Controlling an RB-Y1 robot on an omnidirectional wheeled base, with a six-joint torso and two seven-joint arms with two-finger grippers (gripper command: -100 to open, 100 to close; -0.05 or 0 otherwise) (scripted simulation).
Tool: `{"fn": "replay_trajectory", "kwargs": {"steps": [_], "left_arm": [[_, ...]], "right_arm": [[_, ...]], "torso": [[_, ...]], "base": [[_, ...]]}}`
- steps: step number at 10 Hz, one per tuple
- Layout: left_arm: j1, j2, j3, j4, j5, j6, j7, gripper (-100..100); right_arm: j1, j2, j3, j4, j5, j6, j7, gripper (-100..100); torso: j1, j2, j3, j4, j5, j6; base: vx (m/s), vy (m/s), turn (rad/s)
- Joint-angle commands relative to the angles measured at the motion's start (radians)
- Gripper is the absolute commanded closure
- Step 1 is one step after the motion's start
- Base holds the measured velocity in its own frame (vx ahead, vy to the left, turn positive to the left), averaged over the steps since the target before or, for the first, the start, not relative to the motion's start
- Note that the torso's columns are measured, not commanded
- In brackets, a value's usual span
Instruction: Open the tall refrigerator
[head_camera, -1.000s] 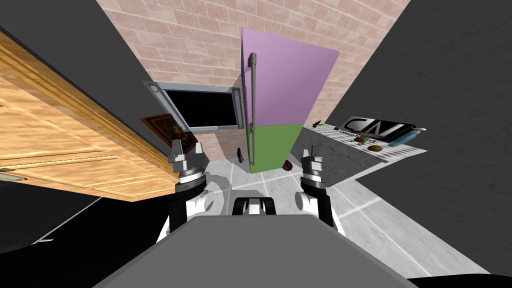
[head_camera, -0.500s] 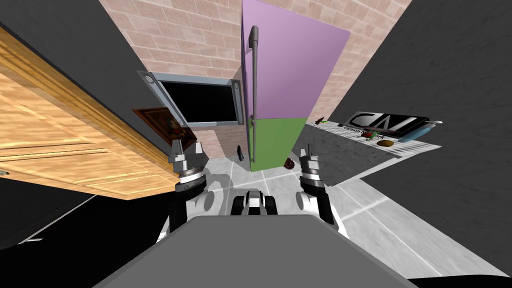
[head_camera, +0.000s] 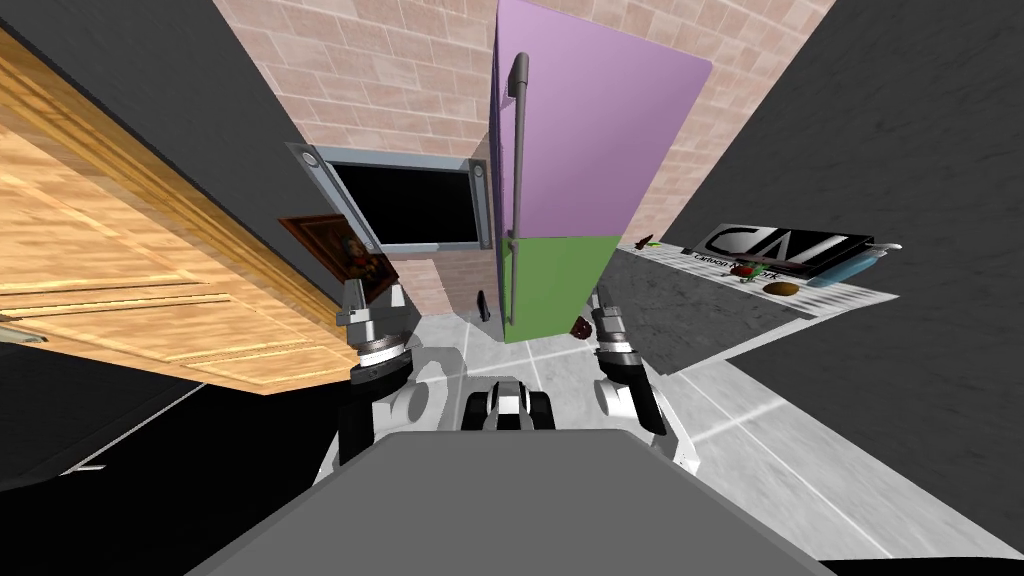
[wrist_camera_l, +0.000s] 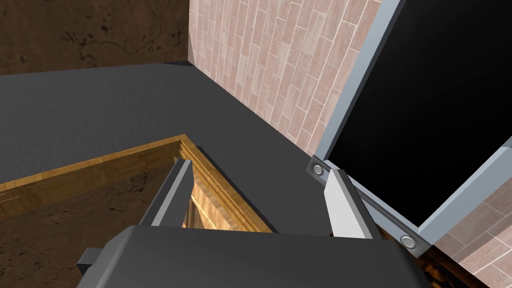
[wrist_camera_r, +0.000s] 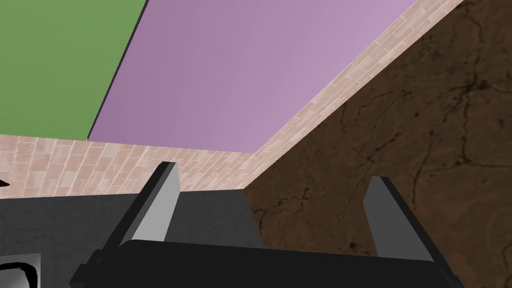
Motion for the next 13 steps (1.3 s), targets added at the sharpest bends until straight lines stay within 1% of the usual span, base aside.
{"fn": "replay_trajectory", "kwargs": {"steps": [1, 2, 3, 5, 6, 8, 9, 10, 11, 12, 13], "left_arm": [[0.000, 0.000, 0.000, 0.000, 0.000, 0.000, 0.000, 0], [0.000, 0.000, 0.000, 0.000, 0.000, 0.000, 0.000, 0], [0.000, 0.000, 0.000, 0.000, 0.000, 0.000, 0.000, 0], [0.000, 0.000, 0.000, 0.000, 0.000, 0.000, 0.000, 0], [0.000, 0.000, 0.000, 0.000, 0.000, 0.000, 0.000, 0], [0.000, 0.000, 0.000, 0.000, 0.000, 0.000, 0.000, 0], [0.000, 0.000, 0.000, 0.000, 0.000, 0.000, 0.000, 0], [0.000, 0.000, 0.000, 0.000, 0.000, 0.000, 0.000, 0], [0.000, 0.000, 0.000, 0.000, 0.000, 0.000, 0.000, 0], [0.000, 0.000, 0.000, 0.000, 0.000, 0.000, 0.000, 0], [0.000, 0.000, 0.000, 0.000, 0.000, 0.000, 0.000, 0]], "right_arm": [[-0.058, -0.080, 0.030, 0.045, 0.062, 0.017, 0.074, -100], [-0.084, -0.111, 0.043, 0.062, 0.089, 0.027, 0.102, -100], [-0.084, -0.122, 0.043, 0.062, 0.089, 0.027, 0.107, -100], [-0.141, -0.185, 0.069, 0.097, 0.148, 0.047, 0.173, -100], [-0.141, -0.194, 0.069, 0.097, 0.148, 0.047, 0.177, -100], [-0.200, -0.264, 0.097, 0.133, 0.211, 0.070, 0.240, -100], [-0.200, -0.269, 0.097, 0.133, 0.211, 0.070, 0.251, -100], [-0.230, -0.308, 0.112, 0.153, 0.245, 0.082, 0.290, -100], [-0.260, -0.336, 0.126, 0.172, 0.279, 0.095, 0.318, -100], [-0.260, -0.348, 0.126, 0.172, 0.279, 0.095, 0.328, -100], [-0.290, -0.386, 0.140, 0.193, 0.314, 0.108, 0.366, -100]], "torso": [[0.002, 0.000, 0.000, 0.000, 0.000, 0.000], [0.002, 0.000, 0.000, 0.000, 0.001, 0.000], [0.002, 0.001, 0.000, 0.000, 0.001, 0.000], [0.000, 0.001, 0.001, 0.000, 0.000, 0.000], [0.001, 0.000, 0.000, 0.000, 0.000, 0.000], [0.000, 0.000, 0.000, 0.000, 0.000, 0.000], [0.001, 0.001, 0.000, 0.000, 0.000, 0.000], [0.000, 0.001, 0.000, 0.000, 0.000, 0.000], [0.000, 0.000, 0.000, 0.000, 0.000, 0.000], [0.003, 0.000, 0.000, 0.000, 0.001, 0.000], [0.001, 0.000, 0.000, 0.000, 0.000, 0.000]], "base": [[-0.002, 0.078, 0.056], [-0.007, 0.091, 0.069], [-0.011, 0.070, 0.017], [-0.011, 0.075, 0.053], [-0.004, 0.061, 0.029], [-0.011, 0.076, 0.067], [-0.009, 0.067, 0.015], [-0.007, 0.069, 0.028], [0.004, 0.116, 0.082], [0.008, 0.090, 0.033], [0.001, 0.073, 0.030]]}}
